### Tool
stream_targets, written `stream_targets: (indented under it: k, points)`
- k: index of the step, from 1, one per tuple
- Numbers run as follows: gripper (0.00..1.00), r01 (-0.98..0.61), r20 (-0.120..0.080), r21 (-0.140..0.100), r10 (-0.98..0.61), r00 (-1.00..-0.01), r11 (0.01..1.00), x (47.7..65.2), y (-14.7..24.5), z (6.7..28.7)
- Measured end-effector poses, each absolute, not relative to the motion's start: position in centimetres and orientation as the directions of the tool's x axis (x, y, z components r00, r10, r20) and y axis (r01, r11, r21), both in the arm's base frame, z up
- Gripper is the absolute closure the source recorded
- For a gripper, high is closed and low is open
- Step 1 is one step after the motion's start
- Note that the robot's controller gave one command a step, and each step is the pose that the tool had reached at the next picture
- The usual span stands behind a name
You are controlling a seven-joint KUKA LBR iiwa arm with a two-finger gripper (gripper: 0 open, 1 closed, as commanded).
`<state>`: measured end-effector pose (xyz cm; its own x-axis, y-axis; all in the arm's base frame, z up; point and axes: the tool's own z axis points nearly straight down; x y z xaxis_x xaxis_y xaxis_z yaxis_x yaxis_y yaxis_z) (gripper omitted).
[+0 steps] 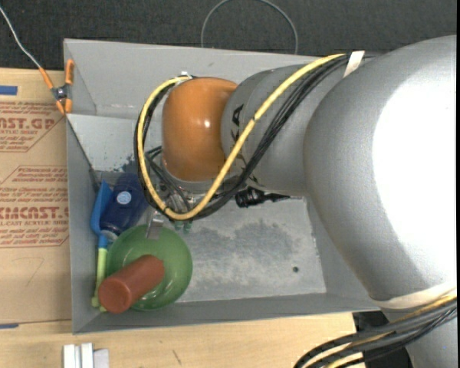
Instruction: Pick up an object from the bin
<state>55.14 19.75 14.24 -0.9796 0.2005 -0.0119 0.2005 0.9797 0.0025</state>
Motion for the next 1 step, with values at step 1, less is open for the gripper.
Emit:
stream_targets:
  k: [1]
  points:
    - [1.0, 0.256, -0.024, 0.009, 0.256, -0.966, 0.967, 52.23, 18.94, 13.9]
